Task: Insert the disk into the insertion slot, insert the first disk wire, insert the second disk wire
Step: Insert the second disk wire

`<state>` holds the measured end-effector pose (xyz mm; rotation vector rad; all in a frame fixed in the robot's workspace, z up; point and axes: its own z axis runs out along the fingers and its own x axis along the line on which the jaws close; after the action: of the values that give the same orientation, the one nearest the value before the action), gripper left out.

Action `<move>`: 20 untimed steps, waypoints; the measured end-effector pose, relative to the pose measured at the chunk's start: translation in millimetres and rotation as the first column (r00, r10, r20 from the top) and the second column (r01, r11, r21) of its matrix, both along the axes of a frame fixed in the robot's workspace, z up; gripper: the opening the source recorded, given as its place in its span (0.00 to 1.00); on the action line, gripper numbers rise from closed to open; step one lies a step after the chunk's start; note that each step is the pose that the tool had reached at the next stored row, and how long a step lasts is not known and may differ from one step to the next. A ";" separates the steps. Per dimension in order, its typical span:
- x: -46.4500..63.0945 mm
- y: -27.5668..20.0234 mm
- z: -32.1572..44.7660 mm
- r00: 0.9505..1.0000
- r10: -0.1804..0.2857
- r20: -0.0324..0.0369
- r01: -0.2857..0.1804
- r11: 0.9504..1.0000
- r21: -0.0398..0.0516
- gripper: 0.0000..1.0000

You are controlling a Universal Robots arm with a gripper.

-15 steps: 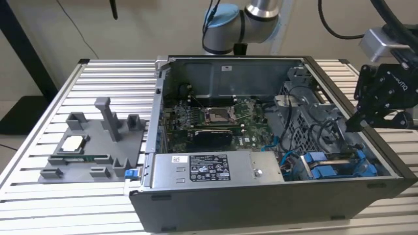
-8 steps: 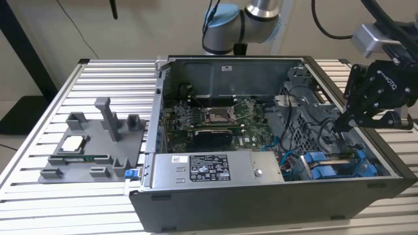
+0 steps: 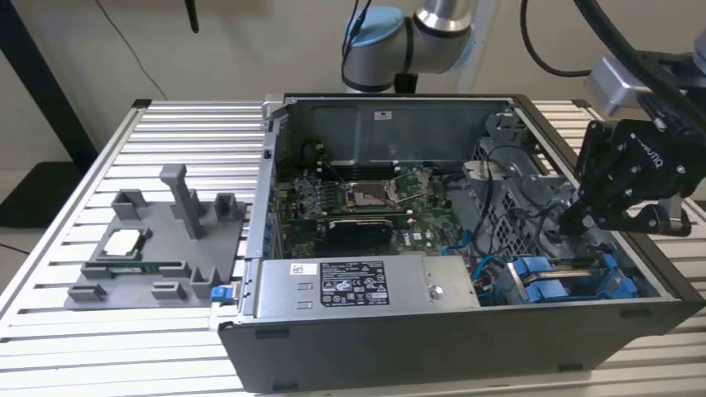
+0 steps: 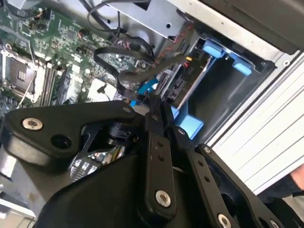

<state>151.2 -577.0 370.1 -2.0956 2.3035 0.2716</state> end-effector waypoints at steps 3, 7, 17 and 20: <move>-4.5 -4.5 -3.2 1.000 0.002 0.000 -0.002 1.000 0.002 0.16; -9.9 -7.2 -7.9 1.000 0.007 0.006 -0.007 1.000 0.001 0.16; -14.6 -8.9 -15.9 0.999 0.017 0.045 -0.016 1.000 -0.016 0.16; -14.7 -7.3 -19.0 0.999 0.018 0.047 -0.016 0.999 -0.033 0.16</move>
<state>136.5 -584.3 351.2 -2.1130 2.2800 0.1839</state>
